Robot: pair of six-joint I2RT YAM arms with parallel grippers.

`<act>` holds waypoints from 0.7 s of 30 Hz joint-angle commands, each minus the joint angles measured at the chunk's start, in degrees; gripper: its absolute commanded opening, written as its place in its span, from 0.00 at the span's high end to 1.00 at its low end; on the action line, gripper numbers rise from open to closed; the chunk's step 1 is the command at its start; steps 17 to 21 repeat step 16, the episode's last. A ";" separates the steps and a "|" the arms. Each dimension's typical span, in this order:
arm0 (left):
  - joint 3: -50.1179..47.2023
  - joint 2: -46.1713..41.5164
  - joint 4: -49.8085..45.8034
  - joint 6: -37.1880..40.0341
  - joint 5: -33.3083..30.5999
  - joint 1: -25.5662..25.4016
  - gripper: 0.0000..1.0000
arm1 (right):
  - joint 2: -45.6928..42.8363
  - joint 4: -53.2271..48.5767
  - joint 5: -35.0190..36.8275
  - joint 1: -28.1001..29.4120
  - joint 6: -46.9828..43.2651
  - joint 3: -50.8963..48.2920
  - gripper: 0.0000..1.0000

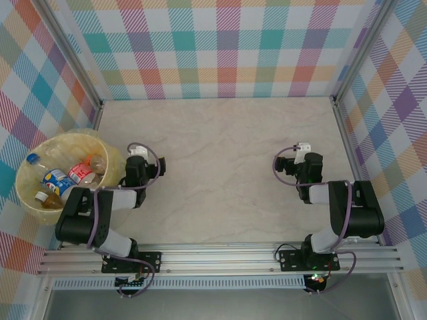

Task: Put the plastic bottles in the bin

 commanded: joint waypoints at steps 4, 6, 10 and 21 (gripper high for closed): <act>0.27 2.08 6.84 -2.52 -7.43 0.86 0.00 | -0.03 2.93 0.17 -0.40 0.60 0.75 0.00; 0.53 2.13 6.35 -2.54 -7.79 0.77 0.00 | -0.03 2.85 0.19 -0.39 0.55 0.73 0.00; 0.58 1.99 6.05 -2.53 -7.82 0.66 0.00 | 0.24 2.32 0.00 -0.47 0.74 1.13 0.00; 0.51 1.97 6.10 -2.53 -7.80 0.68 0.00 | -0.03 2.83 0.00 -0.50 0.55 0.75 0.00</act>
